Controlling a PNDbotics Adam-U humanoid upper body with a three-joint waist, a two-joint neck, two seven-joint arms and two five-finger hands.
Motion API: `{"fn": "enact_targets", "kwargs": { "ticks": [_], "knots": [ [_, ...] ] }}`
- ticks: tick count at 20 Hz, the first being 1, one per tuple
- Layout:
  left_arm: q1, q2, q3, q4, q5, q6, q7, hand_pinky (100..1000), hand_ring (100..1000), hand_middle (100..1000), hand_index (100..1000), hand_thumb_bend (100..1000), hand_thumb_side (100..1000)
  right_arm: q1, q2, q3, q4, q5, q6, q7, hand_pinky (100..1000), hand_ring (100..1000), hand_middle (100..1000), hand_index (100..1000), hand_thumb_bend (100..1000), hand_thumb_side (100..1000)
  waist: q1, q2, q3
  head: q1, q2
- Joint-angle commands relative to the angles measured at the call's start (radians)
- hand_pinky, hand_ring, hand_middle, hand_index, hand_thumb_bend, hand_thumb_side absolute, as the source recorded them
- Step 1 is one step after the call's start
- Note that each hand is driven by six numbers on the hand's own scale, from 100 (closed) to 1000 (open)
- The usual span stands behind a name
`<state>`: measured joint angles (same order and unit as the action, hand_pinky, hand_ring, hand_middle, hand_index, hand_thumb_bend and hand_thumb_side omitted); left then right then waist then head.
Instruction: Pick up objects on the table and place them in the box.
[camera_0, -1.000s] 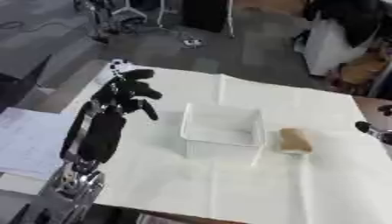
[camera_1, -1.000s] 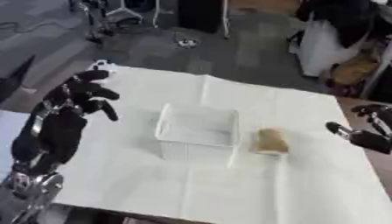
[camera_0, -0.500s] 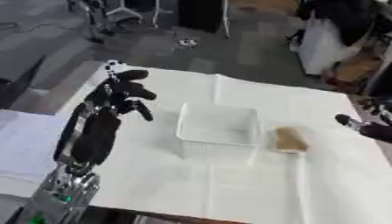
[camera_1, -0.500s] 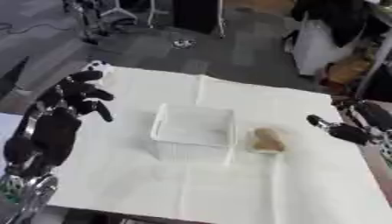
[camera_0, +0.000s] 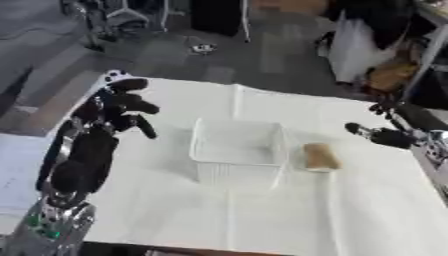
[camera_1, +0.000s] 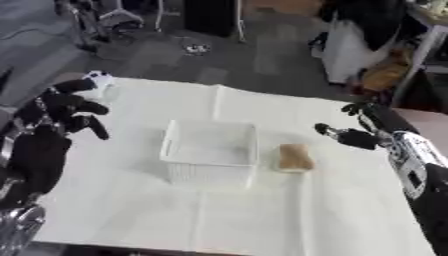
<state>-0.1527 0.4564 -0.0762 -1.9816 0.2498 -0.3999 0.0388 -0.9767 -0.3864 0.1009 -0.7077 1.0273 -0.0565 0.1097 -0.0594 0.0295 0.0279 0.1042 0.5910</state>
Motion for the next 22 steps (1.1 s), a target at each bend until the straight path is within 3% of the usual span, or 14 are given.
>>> {"fn": "enact_targets", "kwargs": {
  "ticks": [1,22],
  "knots": [
    [-0.018,0.01,0.0,-0.018,0.012,0.001,-0.003,430,680,793,734,663,794,-0.043,-0.005,-0.021,0.015,0.023,0.002,-0.009,727,764,770,885,716,1000,0.001,-0.008,0.006,-0.012,-0.015],
    [-0.029,0.004,-0.004,-0.018,0.023,0.005,-0.012,428,679,793,733,665,796,-0.04,0.066,-0.011,0.034,-0.003,-0.032,0.001,718,759,767,902,715,1000,0.001,-0.003,0.018,-0.004,-0.029]
  ]
}}
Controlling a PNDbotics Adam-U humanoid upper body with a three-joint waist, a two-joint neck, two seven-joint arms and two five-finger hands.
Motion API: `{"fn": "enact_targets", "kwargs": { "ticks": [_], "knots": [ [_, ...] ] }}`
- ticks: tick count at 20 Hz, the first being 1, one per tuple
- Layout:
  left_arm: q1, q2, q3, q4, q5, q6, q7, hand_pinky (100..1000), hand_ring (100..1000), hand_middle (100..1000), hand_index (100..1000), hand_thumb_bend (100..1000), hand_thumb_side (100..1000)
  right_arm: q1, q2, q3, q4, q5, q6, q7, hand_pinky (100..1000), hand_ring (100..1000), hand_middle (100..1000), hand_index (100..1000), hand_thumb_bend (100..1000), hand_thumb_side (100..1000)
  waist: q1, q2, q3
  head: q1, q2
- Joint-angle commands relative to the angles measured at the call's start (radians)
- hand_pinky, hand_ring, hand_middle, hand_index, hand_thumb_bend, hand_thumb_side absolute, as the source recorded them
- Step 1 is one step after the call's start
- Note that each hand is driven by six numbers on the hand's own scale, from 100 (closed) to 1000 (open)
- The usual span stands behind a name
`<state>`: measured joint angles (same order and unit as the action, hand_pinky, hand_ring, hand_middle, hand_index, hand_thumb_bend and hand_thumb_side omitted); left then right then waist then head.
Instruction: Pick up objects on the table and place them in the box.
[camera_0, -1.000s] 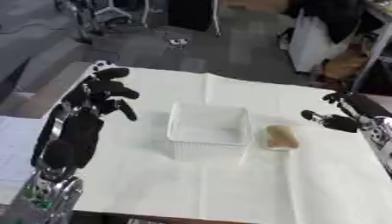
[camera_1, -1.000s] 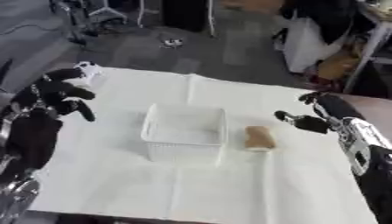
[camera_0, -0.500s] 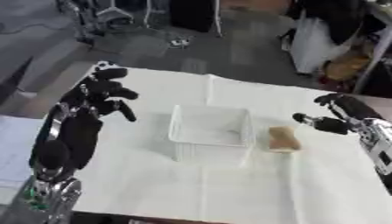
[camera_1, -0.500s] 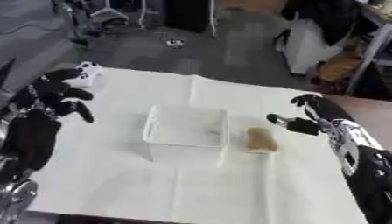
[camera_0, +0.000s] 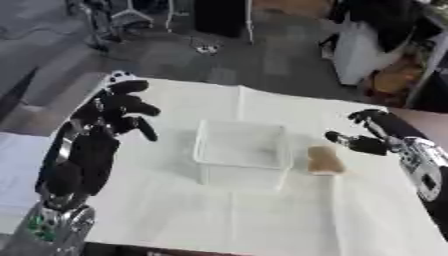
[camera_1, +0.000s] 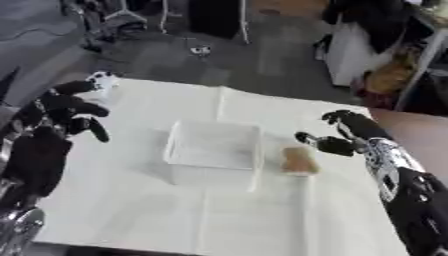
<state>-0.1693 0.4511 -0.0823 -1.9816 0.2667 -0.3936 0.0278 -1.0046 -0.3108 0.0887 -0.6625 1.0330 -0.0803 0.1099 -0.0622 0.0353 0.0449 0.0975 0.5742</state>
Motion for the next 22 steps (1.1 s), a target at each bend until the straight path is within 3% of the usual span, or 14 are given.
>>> {"fn": "enact_targets", "kwargs": {
  "ticks": [1,11,12,13,22],
  "knots": [
    [-0.013,0.009,0.003,-0.018,0.006,-0.002,-0.001,428,679,793,733,665,796,-0.01,-0.007,0.004,-0.013,-0.01,-0.011,0.002,720,759,767,904,718,1000,0.004,-0.008,0.001,0.004,-0.012],
    [-0.016,0.01,0.004,-0.018,0.006,-0.003,0.0,428,679,792,733,667,794,0.011,0.012,0.013,-0.005,-0.046,-0.03,0.014,714,754,765,921,720,1000,0.004,-0.007,0.004,0.015,-0.012],
    [-0.016,0.01,0.004,-0.018,0.007,-0.004,0.0,428,679,792,733,666,794,0.013,0.013,0.016,-0.004,-0.048,-0.032,0.015,714,754,766,921,684,1000,0.004,-0.007,0.004,0.016,-0.012],
    [-0.017,0.011,0.004,-0.018,0.007,-0.004,0.0,428,679,792,733,666,794,0.014,0.014,0.017,-0.004,-0.049,-0.033,0.017,714,754,765,922,721,1000,0.004,-0.007,0.005,0.018,-0.013],
    [-0.019,0.012,0.004,-0.018,0.007,-0.004,-0.001,427,680,792,733,667,794,0.044,-0.003,0.03,-0.009,-0.098,-0.056,0.056,712,753,772,939,720,1000,0.003,-0.005,0.006,0.028,-0.014]
  ]
}}
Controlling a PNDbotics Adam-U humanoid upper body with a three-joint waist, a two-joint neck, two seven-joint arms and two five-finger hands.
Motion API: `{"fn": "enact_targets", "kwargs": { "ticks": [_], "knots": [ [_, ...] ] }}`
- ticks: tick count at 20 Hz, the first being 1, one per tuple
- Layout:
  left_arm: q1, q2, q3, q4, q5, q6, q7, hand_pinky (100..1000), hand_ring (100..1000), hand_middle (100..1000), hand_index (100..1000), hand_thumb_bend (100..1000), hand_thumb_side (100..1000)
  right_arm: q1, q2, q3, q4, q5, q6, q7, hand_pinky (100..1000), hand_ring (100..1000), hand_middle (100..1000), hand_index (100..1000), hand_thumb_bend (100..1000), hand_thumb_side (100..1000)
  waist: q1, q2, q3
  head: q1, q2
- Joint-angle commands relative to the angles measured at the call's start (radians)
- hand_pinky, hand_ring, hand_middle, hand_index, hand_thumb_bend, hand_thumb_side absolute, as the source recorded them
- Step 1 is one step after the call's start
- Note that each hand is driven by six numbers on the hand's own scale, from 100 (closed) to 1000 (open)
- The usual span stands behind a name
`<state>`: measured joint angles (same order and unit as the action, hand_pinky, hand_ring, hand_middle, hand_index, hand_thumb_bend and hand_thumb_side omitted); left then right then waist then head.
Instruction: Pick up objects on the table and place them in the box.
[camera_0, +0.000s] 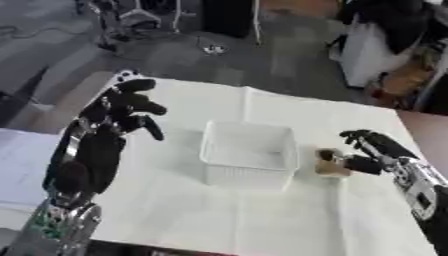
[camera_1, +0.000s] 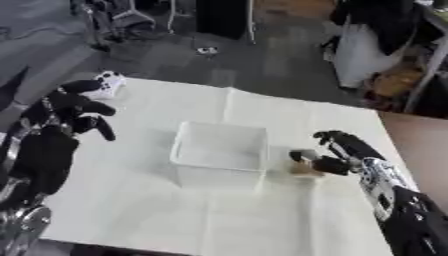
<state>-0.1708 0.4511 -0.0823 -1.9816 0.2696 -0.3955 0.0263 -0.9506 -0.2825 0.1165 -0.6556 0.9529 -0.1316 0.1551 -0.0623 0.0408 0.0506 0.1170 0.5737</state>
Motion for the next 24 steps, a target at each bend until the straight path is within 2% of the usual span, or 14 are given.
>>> {"fn": "enact_targets", "kwargs": {
  "ticks": [1,13,24],
  "knots": [
    [-0.018,0.012,0.004,-0.018,0.004,-0.002,0.0,427,680,792,733,667,794,-0.009,-0.033,0.003,-0.018,-0.022,-0.005,0.013,713,753,774,939,717,1000,0.004,-0.01,0.0,0.009,-0.013],
    [-0.027,0.011,0.002,-0.018,0.009,-0.002,-0.002,428,680,792,733,670,792,-0.012,-0.014,0.005,-0.019,-0.022,0.01,0.007,710,752,778,939,699,1000,0.002,-0.008,0.007,0.003,-0.004],
    [-0.024,0.012,0.0,-0.018,0.008,-0.001,-0.005,426,680,792,733,668,795,0.003,0.006,0.014,-0.027,-0.067,0.023,0.018,701,750,778,948,691,1000,0.003,-0.009,0.005,0.001,-0.001]
  ]
}}
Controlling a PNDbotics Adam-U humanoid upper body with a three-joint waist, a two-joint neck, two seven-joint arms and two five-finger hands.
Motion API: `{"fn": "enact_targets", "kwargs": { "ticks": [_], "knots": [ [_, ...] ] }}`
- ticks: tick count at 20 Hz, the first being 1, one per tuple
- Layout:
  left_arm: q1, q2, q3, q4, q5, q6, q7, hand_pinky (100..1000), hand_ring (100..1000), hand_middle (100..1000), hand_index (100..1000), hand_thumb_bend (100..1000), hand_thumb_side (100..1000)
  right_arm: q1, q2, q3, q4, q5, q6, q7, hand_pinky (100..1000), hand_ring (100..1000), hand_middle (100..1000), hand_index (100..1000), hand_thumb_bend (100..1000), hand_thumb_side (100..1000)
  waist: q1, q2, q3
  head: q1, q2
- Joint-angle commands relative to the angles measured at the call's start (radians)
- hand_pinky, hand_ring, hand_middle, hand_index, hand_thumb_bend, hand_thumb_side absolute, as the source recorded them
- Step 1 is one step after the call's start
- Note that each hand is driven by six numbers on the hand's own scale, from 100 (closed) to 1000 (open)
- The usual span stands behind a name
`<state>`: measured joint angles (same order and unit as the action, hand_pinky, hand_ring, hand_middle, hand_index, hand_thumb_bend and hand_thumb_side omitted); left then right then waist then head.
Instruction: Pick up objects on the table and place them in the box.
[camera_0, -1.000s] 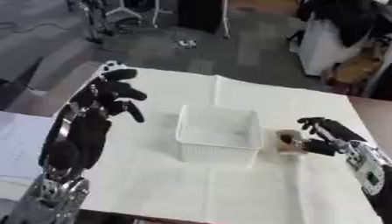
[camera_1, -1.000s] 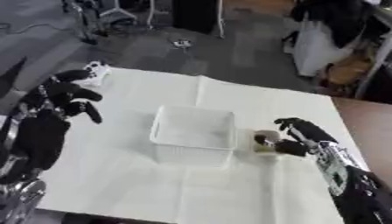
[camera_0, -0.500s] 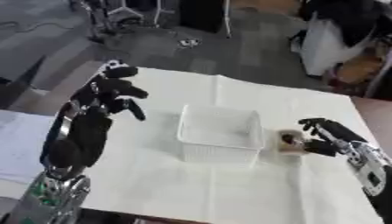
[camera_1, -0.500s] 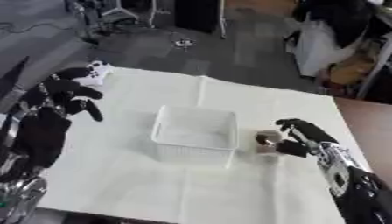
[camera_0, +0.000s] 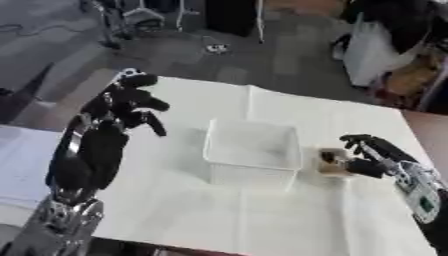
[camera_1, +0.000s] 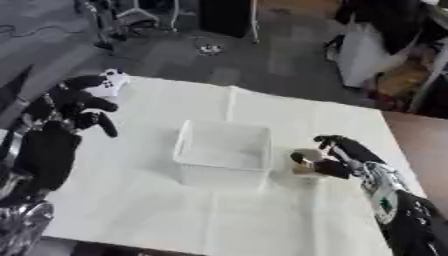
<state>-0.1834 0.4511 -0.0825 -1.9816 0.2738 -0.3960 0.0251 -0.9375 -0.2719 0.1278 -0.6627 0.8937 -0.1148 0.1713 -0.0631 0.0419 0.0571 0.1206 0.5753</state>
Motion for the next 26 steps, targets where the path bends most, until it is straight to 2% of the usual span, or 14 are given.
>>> {"fn": "enact_targets", "kwargs": {
  "ticks": [1,2,3,5,7,12,17,26],
  "knots": [
    [-0.011,0.012,-0.001,-0.018,0.004,0.0,-0.004,426,680,792,733,668,795,-0.01,-0.001,0.004,-0.019,-0.006,0.008,0.001,701,750,778,947,691,1000,0.004,-0.01,-0.001,-0.006,-0.002],
    [-0.011,0.011,-0.001,-0.018,0.004,0.0,-0.004,426,680,792,733,669,795,-0.009,0.004,0.006,-0.02,-0.001,0.01,0.0,709,756,781,942,741,1000,0.004,-0.01,-0.001,-0.016,-0.001],
    [-0.012,0.011,-0.001,-0.018,0.004,0.0,-0.004,426,680,792,733,669,794,-0.009,0.008,0.009,-0.021,0.007,0.012,-0.003,712,758,781,940,689,1000,0.004,-0.01,0.0,-0.025,-0.001],
    [-0.013,0.01,-0.001,-0.018,0.005,0.0,-0.003,426,680,792,733,669,794,-0.009,0.01,0.012,-0.025,0.029,0.01,-0.011,714,759,782,939,690,1000,0.004,-0.01,0.0,-0.035,0.0],
    [-0.014,0.011,0.0,-0.018,0.005,-0.001,-0.003,426,680,792,733,670,793,-0.01,0.004,0.01,-0.022,0.042,0.002,-0.006,724,767,797,957,749,1000,0.004,-0.009,0.0,-0.026,0.0],
    [-0.02,0.01,-0.001,-0.018,0.007,-0.001,-0.005,426,680,791,732,671,792,-0.018,-0.018,-0.016,0.001,0.052,-0.008,0.007,727,767,797,971,802,1000,0.003,-0.006,0.004,0.009,-0.006],
    [-0.035,0.007,-0.003,-0.018,0.016,0.0,-0.007,428,680,791,732,675,789,-0.023,-0.034,-0.034,0.025,0.047,-0.001,-0.002,728,766,795,978,811,1000,0.0,-0.001,0.017,0.036,-0.012],
    [-0.057,0.004,-0.008,-0.018,0.033,0.004,-0.016,429,680,790,732,680,786,-0.018,-0.054,-0.045,0.043,0.052,-0.002,-0.015,707,757,817,981,791,1000,-0.007,0.005,0.034,0.052,-0.016]
  ]
}}
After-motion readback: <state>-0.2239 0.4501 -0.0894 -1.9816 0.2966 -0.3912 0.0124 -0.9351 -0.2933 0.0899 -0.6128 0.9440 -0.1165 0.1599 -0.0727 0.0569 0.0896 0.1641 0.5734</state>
